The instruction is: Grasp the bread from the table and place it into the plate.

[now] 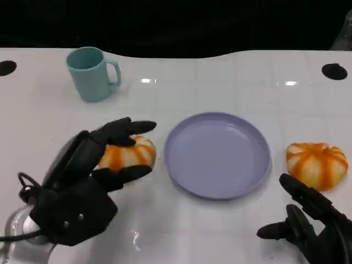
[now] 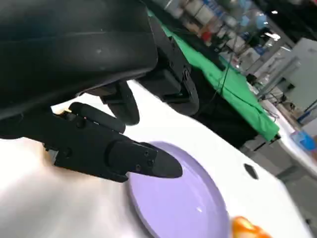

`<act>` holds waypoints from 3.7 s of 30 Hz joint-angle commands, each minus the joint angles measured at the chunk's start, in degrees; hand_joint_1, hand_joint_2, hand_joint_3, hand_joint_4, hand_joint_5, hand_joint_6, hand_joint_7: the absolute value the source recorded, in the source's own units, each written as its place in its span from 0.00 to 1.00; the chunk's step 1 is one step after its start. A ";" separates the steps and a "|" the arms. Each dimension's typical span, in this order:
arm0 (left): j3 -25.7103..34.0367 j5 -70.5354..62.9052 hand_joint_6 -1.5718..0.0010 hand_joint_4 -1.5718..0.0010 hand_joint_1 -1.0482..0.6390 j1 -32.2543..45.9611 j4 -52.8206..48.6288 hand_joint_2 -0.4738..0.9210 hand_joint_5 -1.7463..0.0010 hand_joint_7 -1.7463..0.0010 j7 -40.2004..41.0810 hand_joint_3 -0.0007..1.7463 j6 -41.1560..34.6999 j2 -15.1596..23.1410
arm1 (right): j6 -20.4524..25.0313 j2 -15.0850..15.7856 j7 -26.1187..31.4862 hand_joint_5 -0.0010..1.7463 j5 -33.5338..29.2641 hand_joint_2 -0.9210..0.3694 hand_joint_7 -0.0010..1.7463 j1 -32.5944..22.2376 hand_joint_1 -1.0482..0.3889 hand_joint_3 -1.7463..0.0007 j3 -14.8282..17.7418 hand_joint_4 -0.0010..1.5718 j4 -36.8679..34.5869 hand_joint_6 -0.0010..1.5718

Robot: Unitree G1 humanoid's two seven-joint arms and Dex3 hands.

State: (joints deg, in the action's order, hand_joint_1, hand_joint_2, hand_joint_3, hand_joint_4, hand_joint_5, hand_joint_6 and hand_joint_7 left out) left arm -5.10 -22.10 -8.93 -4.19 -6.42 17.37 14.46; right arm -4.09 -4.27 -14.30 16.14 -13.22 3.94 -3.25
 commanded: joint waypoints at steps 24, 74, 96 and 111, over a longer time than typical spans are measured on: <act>-19.35 -24.66 0.88 0.96 0.44 -23.70 -24.36 0.88 0.96 0.99 -7.35 0.00 -15.15 4.65 | 0.08 0.28 0.40 0.50 -0.10 0.00 0.01 -1.38 0.21 0.83 0.01 0.56 2.30 0.75; -13.00 -5.07 0.58 0.48 0.53 -40.32 -58.55 0.74 0.00 0.00 22.02 0.64 0.21 -6.21 | 0.52 0.03 -0.21 0.52 0.19 0.00 0.01 -1.93 0.20 0.84 0.46 0.56 2.19 0.76; -24.40 -15.60 0.56 0.41 0.52 -46.87 -61.39 0.81 0.00 0.00 24.57 0.47 10.03 -15.80 | 0.73 0.98 -1.06 0.53 0.38 0.00 0.01 -1.36 0.19 0.84 0.80 0.56 1.15 0.75; -28.32 -18.56 0.53 0.48 0.51 -50.04 -65.61 0.94 0.07 0.41 18.12 0.14 2.80 -17.56 | 0.95 0.60 -0.67 0.53 0.46 0.00 0.01 -1.22 0.19 0.84 0.68 0.56 1.43 0.75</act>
State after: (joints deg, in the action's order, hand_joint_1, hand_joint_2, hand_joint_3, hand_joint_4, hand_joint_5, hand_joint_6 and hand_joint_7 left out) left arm -33.29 -40.84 -55.97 -69.21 16.36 20.96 -3.98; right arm -3.15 -4.19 -15.10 15.97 -14.32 4.06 -1.99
